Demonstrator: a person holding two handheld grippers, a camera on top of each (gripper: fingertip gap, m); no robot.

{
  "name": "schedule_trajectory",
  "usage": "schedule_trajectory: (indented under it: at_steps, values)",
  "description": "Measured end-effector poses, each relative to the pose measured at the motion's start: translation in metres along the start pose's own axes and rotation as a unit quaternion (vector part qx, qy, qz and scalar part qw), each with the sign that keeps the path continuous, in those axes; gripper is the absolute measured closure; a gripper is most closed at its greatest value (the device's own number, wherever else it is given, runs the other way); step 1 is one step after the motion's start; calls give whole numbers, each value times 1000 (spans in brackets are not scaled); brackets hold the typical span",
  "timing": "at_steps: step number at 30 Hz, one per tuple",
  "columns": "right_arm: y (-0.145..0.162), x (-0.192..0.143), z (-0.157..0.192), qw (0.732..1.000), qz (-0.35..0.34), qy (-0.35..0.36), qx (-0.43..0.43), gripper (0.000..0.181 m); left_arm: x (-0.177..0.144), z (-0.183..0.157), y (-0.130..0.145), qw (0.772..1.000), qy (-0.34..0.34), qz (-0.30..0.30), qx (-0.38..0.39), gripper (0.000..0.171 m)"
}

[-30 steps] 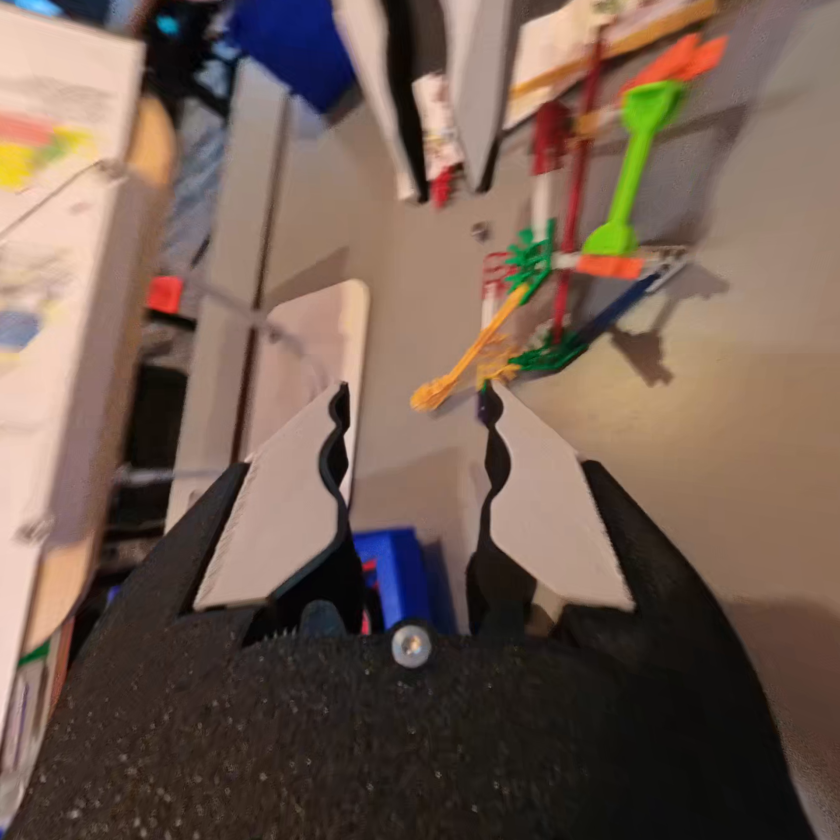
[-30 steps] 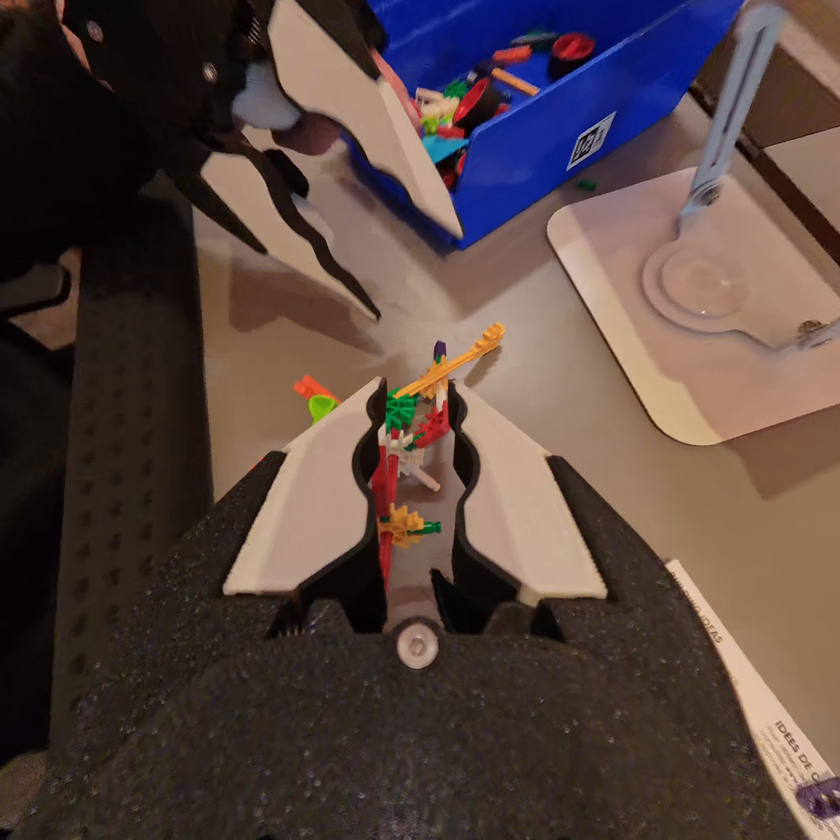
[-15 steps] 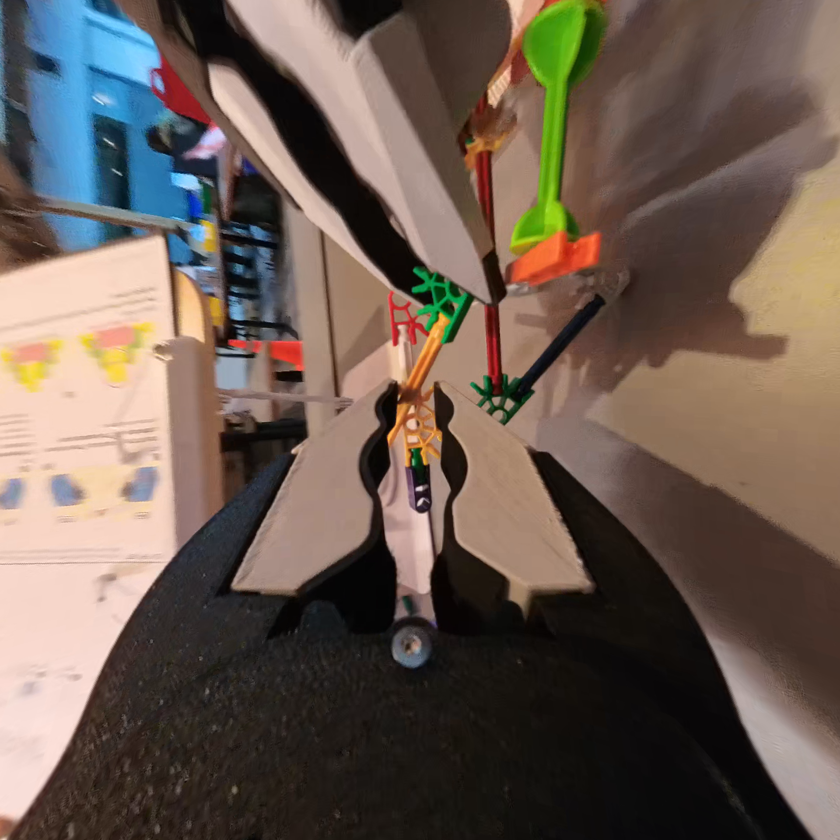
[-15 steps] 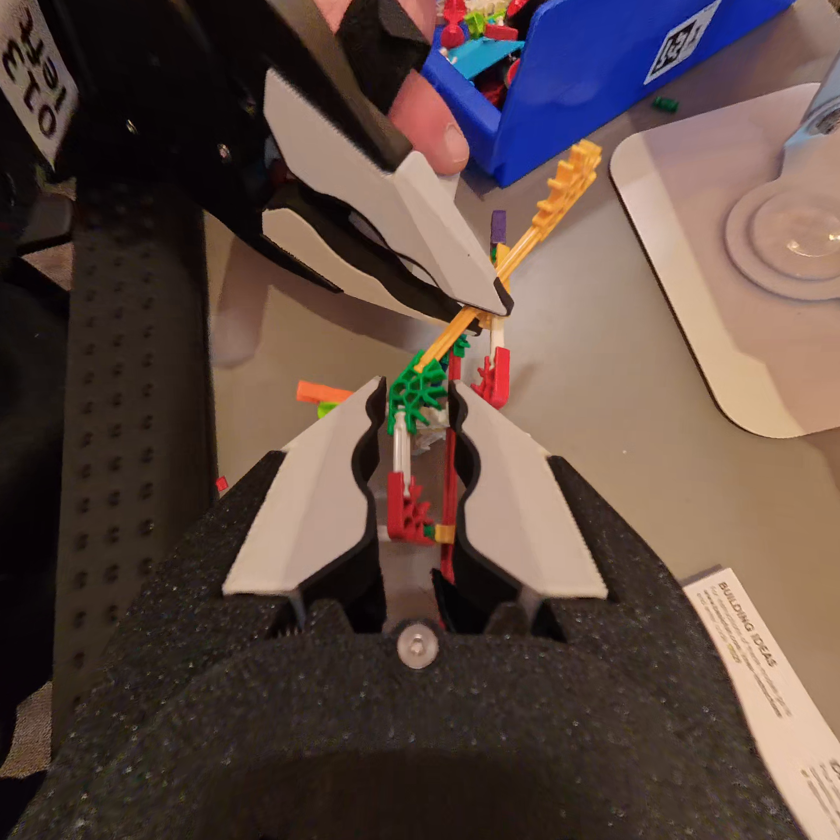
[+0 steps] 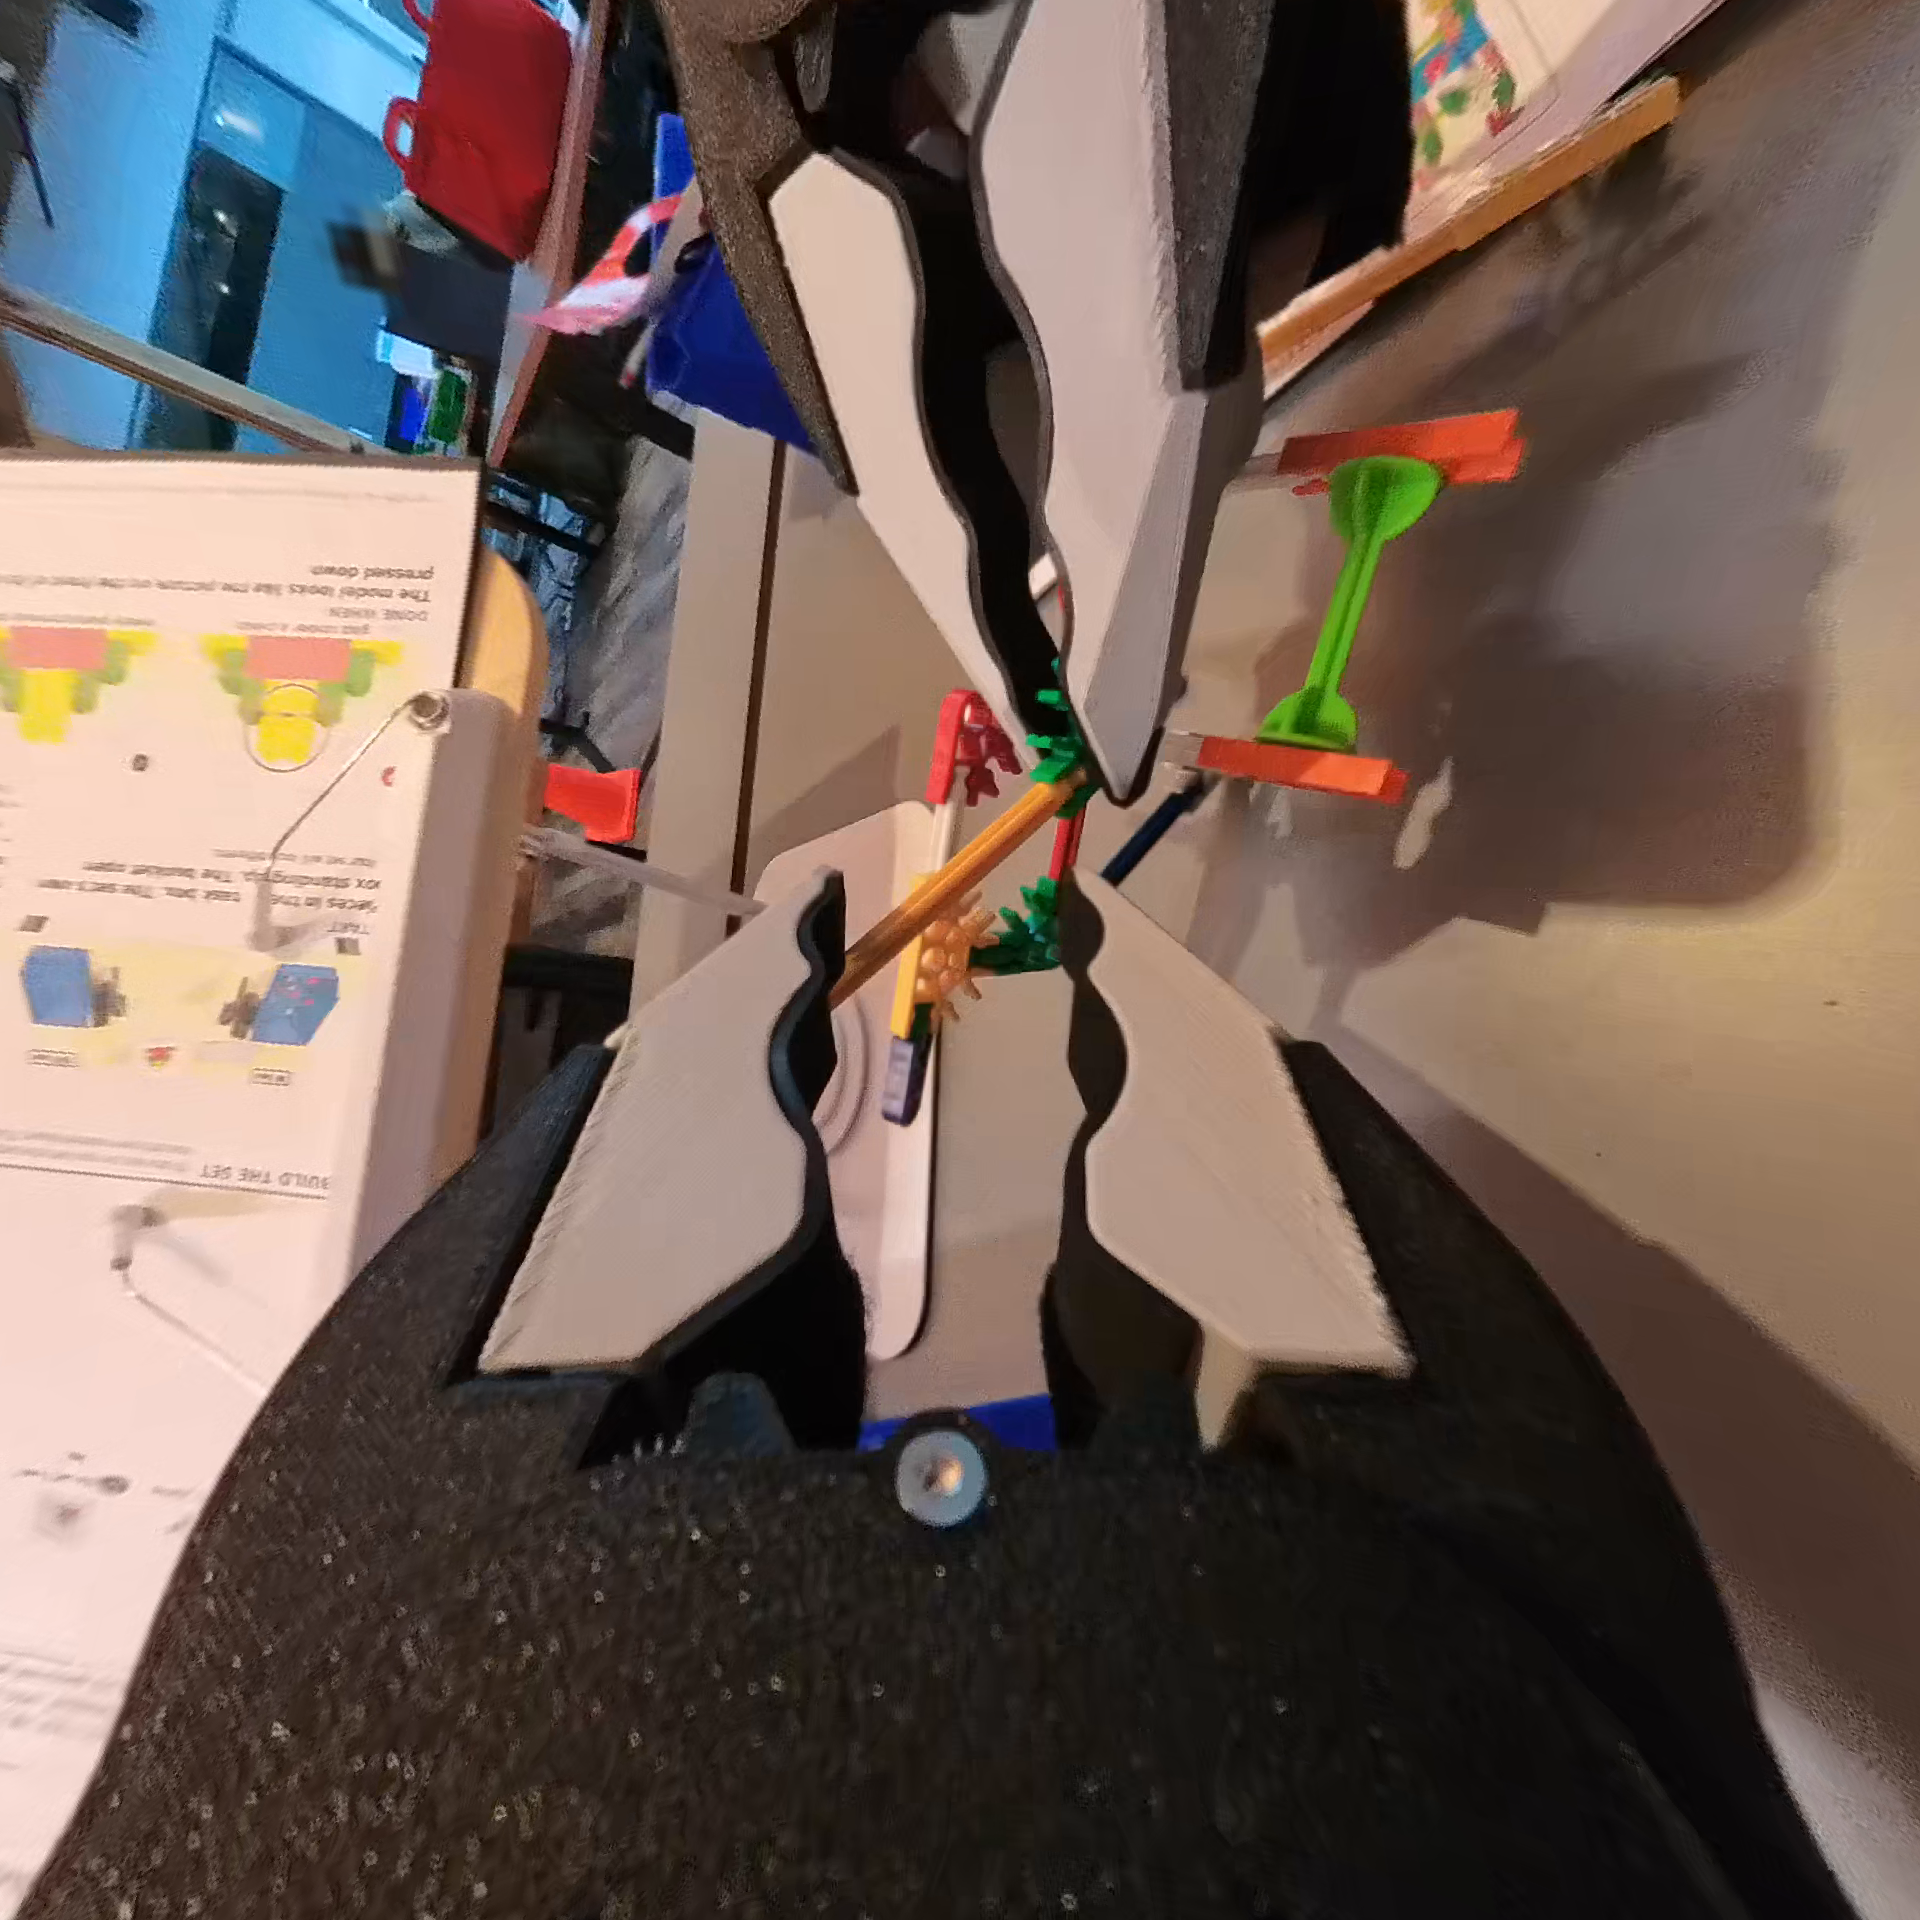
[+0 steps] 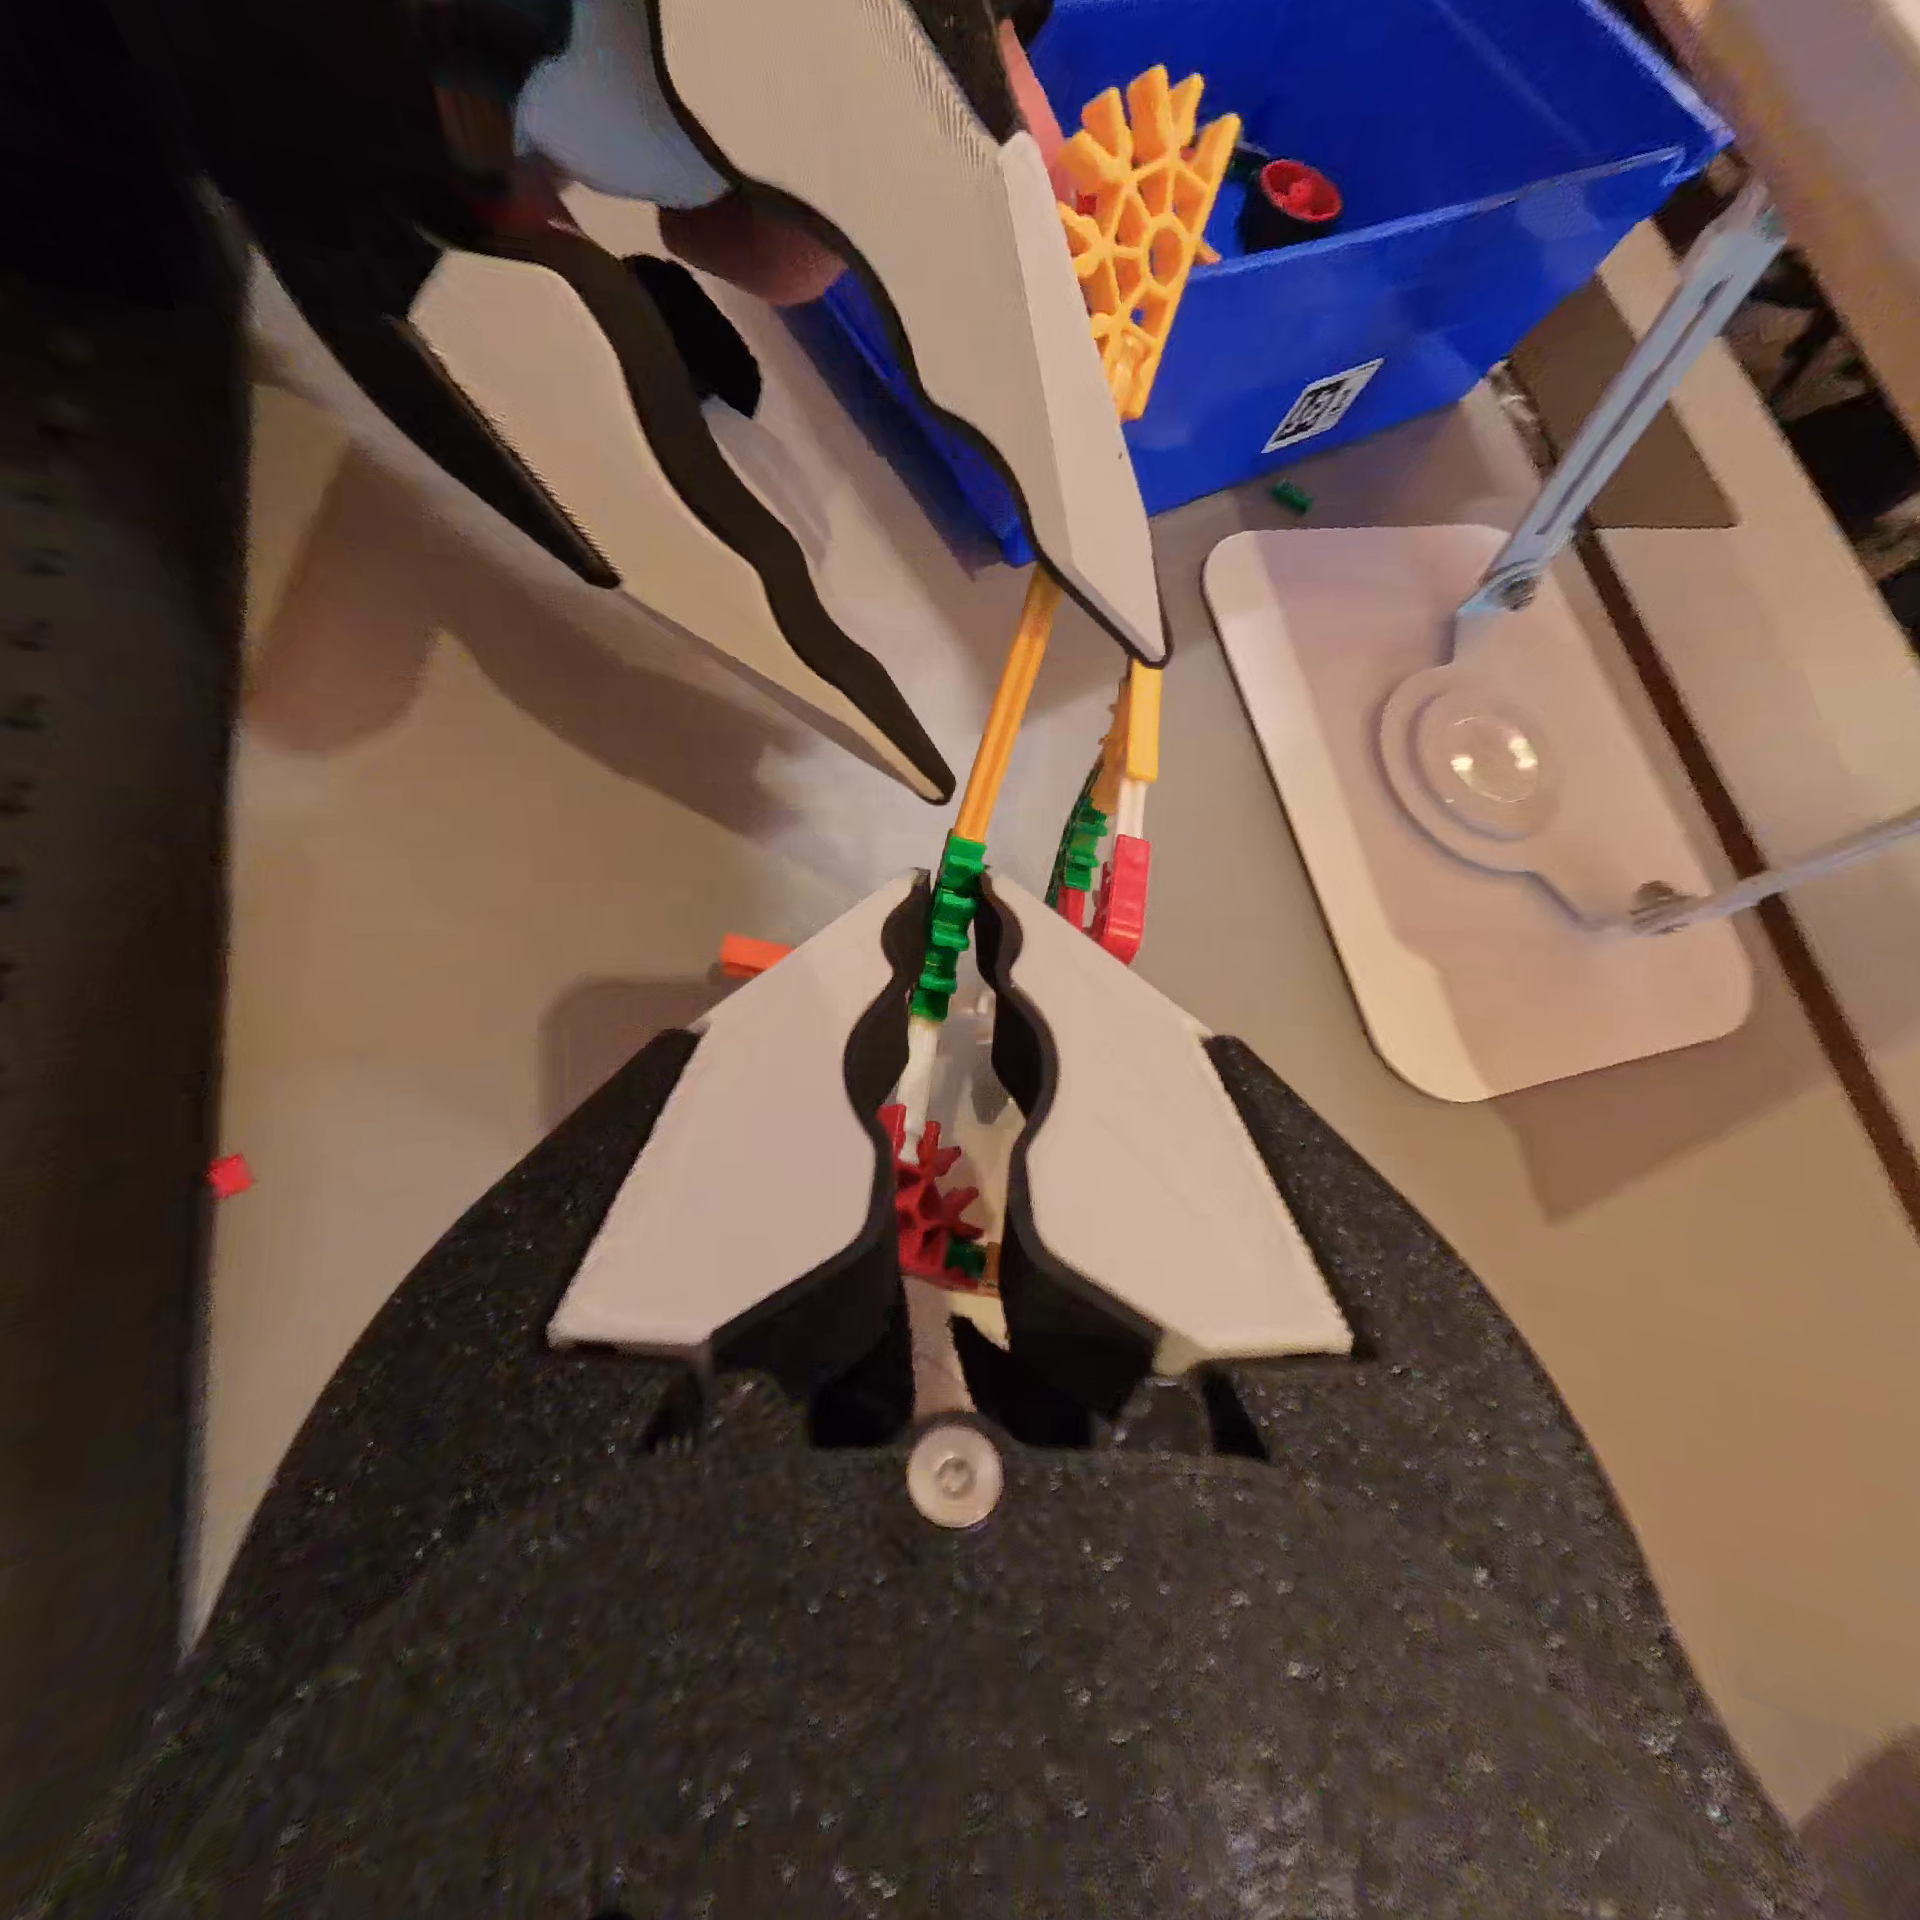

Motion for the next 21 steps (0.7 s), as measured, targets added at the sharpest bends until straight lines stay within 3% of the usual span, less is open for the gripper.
schedule_trajectory:
  at_steps: [3, 6, 11, 14, 17, 21]
  values:
    - [-4, 2, -2, 999, -2, 27, -17, 176, -10, 7, -6, 1000, -13, 13, 9, 140]
    - [-1, 2, -7, 999, -13, 30, 6, 177, -29, 22, -17, 998, -44, -30, -19, 134]
    - [-11, 0, -11, 995, -85, 22, 51, 177, -45, 44, -4, 984, -75, -66, -148, 138]
    - [-11, 3, -13, 991, -112, 11, 79, 177, -48, 54, 0, 949, -83, -129, -274, 126]
    - [-17, 1, -18, 983, -147, 14, 107, 177, -67, 83, 7, 896, -199, -209, -338, 105]
    - [-25, -7, -17, 974, -193, -1, 116, 177, -69, 86, 6, 859, -150, -258, -417, 103]
Point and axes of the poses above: each gripper's, where its closed fingertips meet, x out along the fingers, y out of its underside, z = x × y across the jaws, the point moved 7 cm from there along -x, back along the fingers, and after that the axes turned 12 degrees about -z, right-handed, at the moved point
